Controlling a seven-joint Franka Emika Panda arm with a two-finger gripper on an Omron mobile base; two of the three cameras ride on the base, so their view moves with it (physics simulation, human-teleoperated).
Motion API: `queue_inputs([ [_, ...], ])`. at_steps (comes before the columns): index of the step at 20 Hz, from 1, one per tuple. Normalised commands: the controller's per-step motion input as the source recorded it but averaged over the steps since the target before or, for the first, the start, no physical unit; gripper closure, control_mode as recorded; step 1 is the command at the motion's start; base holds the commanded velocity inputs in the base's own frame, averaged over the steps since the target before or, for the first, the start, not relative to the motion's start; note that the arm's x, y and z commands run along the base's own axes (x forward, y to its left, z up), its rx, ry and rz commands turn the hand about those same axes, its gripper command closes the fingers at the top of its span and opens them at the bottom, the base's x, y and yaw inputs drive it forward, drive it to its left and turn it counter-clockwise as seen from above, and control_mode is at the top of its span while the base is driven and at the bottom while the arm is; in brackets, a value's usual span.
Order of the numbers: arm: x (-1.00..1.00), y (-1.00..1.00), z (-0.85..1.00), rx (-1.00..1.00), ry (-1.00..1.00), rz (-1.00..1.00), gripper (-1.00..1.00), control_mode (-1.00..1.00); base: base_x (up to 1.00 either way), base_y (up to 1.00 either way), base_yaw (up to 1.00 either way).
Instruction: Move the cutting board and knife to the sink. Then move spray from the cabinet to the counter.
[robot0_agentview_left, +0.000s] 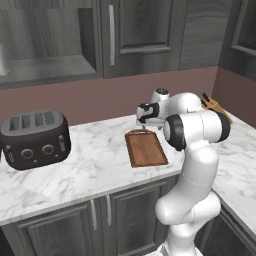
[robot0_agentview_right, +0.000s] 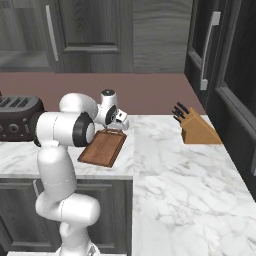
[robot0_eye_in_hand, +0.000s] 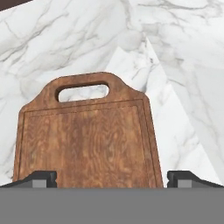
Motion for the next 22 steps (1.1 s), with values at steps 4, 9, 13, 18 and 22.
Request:
queue_inputs([
  [4, 0.0, 0.0, 0.0, 0.0, 0.0, 0.0, -1.0, -1.0, 0.0, 0.0, 0.0],
  [9, 0.08, 0.0, -0.02, 0.0, 0.0, 0.0, -1.0, -1.0, 0.0, 0.0, 0.0],
  [13, 0.35, 0.0, -0.07, 0.0, 0.0, 0.0, -1.0, -1.0, 0.0, 0.0, 0.0],
  [18, 0.23, 0.0, -0.03, 0.0, 0.0, 0.0, -1.0, -1.0, 0.0, 0.0, 0.0],
  [22, 0.27, 0.0, -0.11, 0.0, 0.0, 0.0, -1.0, -1.0, 0.0, 0.0, 0.0],
])
